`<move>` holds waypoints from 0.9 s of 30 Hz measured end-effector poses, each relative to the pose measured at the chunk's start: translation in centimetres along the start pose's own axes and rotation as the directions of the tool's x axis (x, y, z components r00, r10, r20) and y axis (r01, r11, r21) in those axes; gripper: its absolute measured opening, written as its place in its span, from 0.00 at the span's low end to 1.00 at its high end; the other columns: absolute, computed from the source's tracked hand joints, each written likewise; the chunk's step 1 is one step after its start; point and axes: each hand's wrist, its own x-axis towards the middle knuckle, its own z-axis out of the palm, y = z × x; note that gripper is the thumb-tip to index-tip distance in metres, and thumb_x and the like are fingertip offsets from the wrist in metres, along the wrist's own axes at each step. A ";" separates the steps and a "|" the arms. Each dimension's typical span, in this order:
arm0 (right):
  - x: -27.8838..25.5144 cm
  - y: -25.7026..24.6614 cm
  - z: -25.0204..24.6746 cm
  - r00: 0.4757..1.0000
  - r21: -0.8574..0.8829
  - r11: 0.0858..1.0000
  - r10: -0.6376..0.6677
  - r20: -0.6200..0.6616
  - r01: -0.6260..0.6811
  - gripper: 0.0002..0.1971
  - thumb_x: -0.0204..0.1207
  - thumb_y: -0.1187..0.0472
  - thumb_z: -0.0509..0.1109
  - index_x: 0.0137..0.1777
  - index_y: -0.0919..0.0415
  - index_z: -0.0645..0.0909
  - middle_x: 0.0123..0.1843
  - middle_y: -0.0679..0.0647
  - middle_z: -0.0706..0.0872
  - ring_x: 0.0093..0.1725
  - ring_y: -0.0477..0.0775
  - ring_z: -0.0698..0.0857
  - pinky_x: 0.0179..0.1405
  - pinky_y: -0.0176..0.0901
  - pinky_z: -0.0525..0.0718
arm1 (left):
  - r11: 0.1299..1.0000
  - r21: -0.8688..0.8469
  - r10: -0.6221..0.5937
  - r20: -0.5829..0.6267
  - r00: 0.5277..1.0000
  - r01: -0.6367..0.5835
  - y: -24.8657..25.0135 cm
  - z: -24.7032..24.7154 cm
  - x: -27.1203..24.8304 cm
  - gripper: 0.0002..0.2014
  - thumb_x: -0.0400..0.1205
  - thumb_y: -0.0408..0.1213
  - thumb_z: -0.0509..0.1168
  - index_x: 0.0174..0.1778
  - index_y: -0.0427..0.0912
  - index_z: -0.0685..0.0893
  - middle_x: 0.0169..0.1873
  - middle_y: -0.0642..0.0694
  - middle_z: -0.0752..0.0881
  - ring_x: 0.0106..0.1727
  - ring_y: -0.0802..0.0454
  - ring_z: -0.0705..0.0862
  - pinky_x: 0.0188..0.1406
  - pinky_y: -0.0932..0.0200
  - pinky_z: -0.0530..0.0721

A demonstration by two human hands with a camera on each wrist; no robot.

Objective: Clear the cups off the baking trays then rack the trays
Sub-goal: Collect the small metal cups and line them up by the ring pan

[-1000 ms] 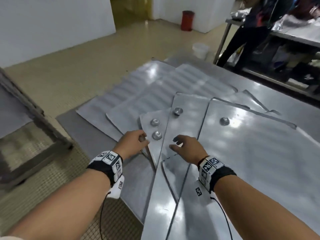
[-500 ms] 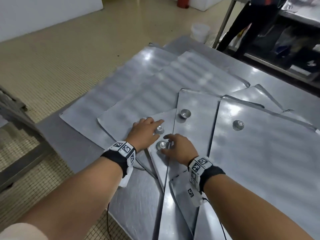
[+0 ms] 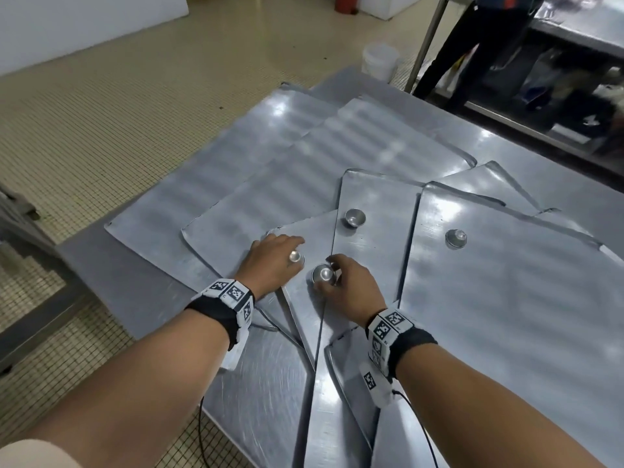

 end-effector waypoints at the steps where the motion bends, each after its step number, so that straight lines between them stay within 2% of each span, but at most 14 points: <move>1: -0.3 0.2 -0.3 1.000 0.005 1.000 -0.008 -0.019 0.008 0.24 0.77 0.50 0.73 0.72 0.53 0.79 0.57 0.52 0.85 0.52 0.55 0.86 0.54 0.47 0.83 | 1.000 0.020 0.001 0.044 0.999 -0.002 0.0 0.1 -0.1 0.18 0.84 0.48 0.63 0.70 0.50 0.80 0.67 0.48 0.81 0.71 0.42 0.75 0.68 0.41 0.74; 2: -0.6 0.5 -0.5 1.000 0.000 1.000 -0.008 -0.029 0.008 0.26 0.77 0.51 0.73 0.74 0.53 0.78 0.59 0.54 0.84 0.54 0.56 0.86 0.56 0.46 0.82 | 0.999 0.037 -0.008 0.061 0.998 0.006 0.1 0.3 -0.2 0.16 0.84 0.47 0.64 0.66 0.49 0.81 0.66 0.47 0.79 0.70 0.42 0.75 0.68 0.42 0.74; 4: -1.2 1.3 -1.1 0.999 -0.031 0.999 0.015 -0.040 -0.016 0.22 0.76 0.53 0.72 0.71 0.53 0.82 0.59 0.55 0.84 0.55 0.58 0.86 0.56 0.44 0.80 | 0.999 0.026 -0.024 0.043 0.999 0.023 0.4 0.3 -0.3 0.09 0.83 0.46 0.65 0.52 0.46 0.83 0.60 0.46 0.79 0.64 0.42 0.77 0.64 0.45 0.76; 7: -2.1 2.4 -1.7 0.995 -0.020 0.997 0.078 -0.066 -0.080 0.18 0.74 0.50 0.70 0.64 0.49 0.82 0.57 0.51 0.85 0.51 0.55 0.86 0.55 0.47 0.84 | 1.000 -0.014 -0.007 0.014 1.000 0.007 0.8 0.5 -0.6 0.11 0.81 0.46 0.69 0.52 0.43 0.84 0.57 0.47 0.82 0.59 0.43 0.80 0.61 0.47 0.78; 10: -2.9 3.1 -2.3 0.993 0.003 0.995 0.096 -0.064 -0.096 0.14 0.74 0.50 0.71 0.58 0.50 0.79 0.54 0.48 0.85 0.50 0.52 0.87 0.51 0.48 0.85 | 0.998 -0.055 -0.009 -0.018 1.000 0.008 1.5 0.8 -1.2 0.11 0.80 0.49 0.70 0.49 0.45 0.80 0.47 0.49 0.83 0.50 0.44 0.81 0.53 0.43 0.82; 13: -3.6 3.9 -2.5 0.994 -0.005 0.996 0.089 -0.065 -0.089 0.15 0.72 0.54 0.76 0.56 0.51 0.79 0.52 0.48 0.87 0.50 0.52 0.88 0.48 0.48 0.86 | 0.996 -0.086 0.001 -0.015 1.000 -0.002 2.4 1.1 -1.9 0.12 0.80 0.49 0.71 0.50 0.46 0.80 0.46 0.49 0.83 0.50 0.46 0.81 0.50 0.45 0.83; 17: -4.5 4.2 -2.6 0.992 0.053 0.994 0.104 -0.069 -0.100 0.22 0.74 0.52 0.76 0.68 0.48 0.78 0.55 0.49 0.90 0.52 0.50 0.89 0.54 0.50 0.88 | 0.992 -0.112 0.057 -0.007 0.998 -0.057 3.2 1.4 -2.7 0.15 0.80 0.52 0.72 0.56 0.48 0.83 0.50 0.50 0.86 0.55 0.47 0.81 0.51 0.50 0.81; 21: -6.1 4.4 -3.9 0.986 0.191 0.978 0.111 -0.124 -0.086 0.19 0.74 0.54 0.75 0.65 0.49 0.79 0.53 0.47 0.90 0.49 0.45 0.90 0.53 0.48 0.89 | 0.982 -0.159 0.093 -0.037 0.995 -0.098 5.1 1.3 -3.2 0.20 0.81 0.53 0.72 0.67 0.50 0.83 0.59 0.52 0.86 0.59 0.49 0.82 0.58 0.51 0.81; 27: -11.4 7.1 -8.0 0.964 0.309 0.946 0.170 -0.203 -0.101 0.16 0.72 0.60 0.77 0.58 0.50 0.79 0.46 0.41 0.90 0.44 0.38 0.90 0.43 0.32 0.85 | 0.965 -0.166 0.206 0.001 0.979 -0.203 11.4 1.6 -3.3 0.20 0.81 0.52 0.72 0.67 0.48 0.85 0.58 0.52 0.86 0.56 0.50 0.84 0.56 0.53 0.81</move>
